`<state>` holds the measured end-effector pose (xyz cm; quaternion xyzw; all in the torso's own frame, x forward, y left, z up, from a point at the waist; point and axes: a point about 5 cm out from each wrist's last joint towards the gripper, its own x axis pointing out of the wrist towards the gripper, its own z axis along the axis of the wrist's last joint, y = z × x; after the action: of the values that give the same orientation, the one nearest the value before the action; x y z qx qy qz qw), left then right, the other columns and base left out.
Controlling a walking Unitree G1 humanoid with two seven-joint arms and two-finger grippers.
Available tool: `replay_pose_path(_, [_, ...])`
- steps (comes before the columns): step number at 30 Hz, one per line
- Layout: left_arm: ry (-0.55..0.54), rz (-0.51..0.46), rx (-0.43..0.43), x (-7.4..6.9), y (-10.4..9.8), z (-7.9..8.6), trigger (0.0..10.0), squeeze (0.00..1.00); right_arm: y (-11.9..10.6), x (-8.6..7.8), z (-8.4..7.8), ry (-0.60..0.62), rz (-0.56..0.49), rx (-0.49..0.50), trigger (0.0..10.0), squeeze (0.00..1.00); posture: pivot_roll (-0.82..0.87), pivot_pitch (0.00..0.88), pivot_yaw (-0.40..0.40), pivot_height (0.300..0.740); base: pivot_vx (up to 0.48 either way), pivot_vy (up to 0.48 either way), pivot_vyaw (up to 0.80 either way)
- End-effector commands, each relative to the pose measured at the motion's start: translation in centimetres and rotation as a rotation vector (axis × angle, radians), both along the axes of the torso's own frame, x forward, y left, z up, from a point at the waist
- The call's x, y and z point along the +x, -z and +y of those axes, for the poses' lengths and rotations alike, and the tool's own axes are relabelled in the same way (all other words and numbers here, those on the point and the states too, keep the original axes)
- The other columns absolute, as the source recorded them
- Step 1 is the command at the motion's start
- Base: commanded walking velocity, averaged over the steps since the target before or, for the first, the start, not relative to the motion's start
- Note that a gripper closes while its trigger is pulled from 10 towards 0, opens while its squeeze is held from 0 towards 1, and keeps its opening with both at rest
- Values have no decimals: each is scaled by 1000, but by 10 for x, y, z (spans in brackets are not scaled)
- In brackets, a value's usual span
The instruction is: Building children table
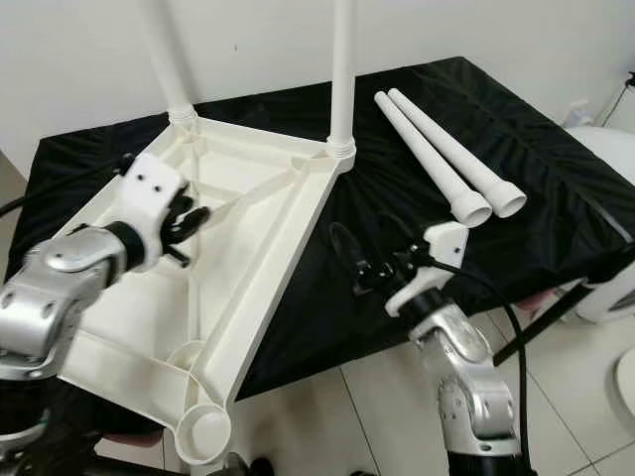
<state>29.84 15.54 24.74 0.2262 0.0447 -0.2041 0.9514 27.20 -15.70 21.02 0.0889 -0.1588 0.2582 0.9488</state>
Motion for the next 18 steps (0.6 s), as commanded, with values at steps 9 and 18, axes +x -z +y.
replay_pose_path(9, [-171,59,92,-3,26,38,10000,0,5,15,2,74,33,-20,10000,0,-41,96,32,740,0,0,0])
replay_pose_path(18, [-119,165,204,-14,59,38,10000,0,11,25,-3,162,68,-53,10000,0,-36,95,32,740,0,0,0])
